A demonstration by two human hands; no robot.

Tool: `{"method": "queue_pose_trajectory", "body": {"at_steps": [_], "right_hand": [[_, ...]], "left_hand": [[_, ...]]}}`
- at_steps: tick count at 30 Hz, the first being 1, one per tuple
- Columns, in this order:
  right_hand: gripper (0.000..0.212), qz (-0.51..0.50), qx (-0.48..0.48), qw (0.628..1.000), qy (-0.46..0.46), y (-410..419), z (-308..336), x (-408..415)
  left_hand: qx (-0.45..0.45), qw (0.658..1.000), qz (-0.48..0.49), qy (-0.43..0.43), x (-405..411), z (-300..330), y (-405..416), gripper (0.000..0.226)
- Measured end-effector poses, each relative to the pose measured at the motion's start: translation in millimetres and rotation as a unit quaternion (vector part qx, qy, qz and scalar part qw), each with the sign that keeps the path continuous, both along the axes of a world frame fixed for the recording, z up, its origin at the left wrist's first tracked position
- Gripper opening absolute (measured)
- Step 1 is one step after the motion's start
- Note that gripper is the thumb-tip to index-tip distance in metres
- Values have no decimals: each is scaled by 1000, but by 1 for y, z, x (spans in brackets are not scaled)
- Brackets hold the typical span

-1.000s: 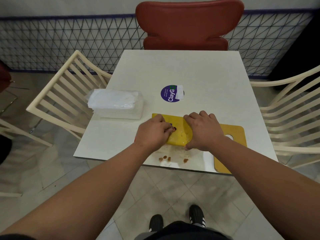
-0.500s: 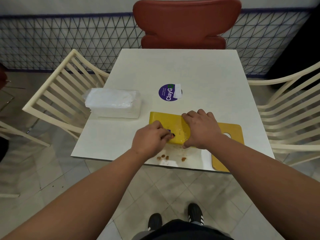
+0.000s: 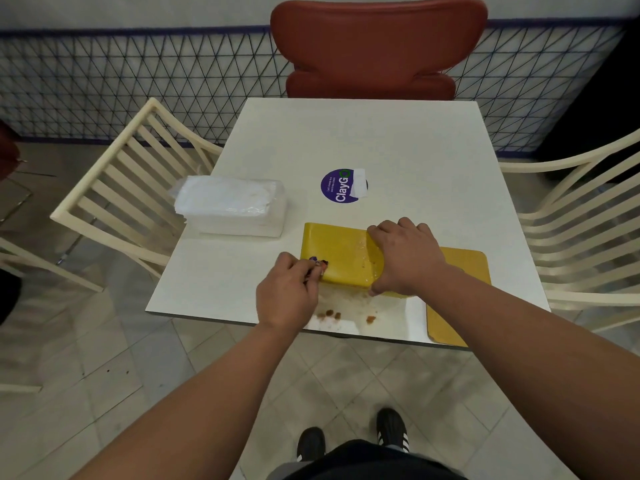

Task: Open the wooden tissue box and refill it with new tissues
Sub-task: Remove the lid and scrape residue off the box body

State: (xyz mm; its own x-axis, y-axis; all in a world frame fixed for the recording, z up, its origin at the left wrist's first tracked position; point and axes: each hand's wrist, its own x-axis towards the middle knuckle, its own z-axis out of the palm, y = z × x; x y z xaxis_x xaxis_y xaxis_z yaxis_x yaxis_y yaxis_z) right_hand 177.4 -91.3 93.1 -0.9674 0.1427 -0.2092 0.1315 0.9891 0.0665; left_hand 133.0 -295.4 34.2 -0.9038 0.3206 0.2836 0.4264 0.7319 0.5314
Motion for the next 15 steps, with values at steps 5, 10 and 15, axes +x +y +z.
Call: {"method": "queue_pose_trajectory", "body": {"at_steps": [5, 10, 15], "right_hand": [[107, 1, 1, 1000, 9, -1, -1, 1], [109, -2, -1, 1000, 10, 1, -1, 3], [109, 1, 1, 1000, 11, -1, -2, 2]], "left_hand": [[-18, 992, -111, 49, 19, -1, 23, 21], [-19, 1000, -5, -1, -9, 4, 5, 15], [-22, 996, -81, 16, 12, 7, 32, 13]]}}
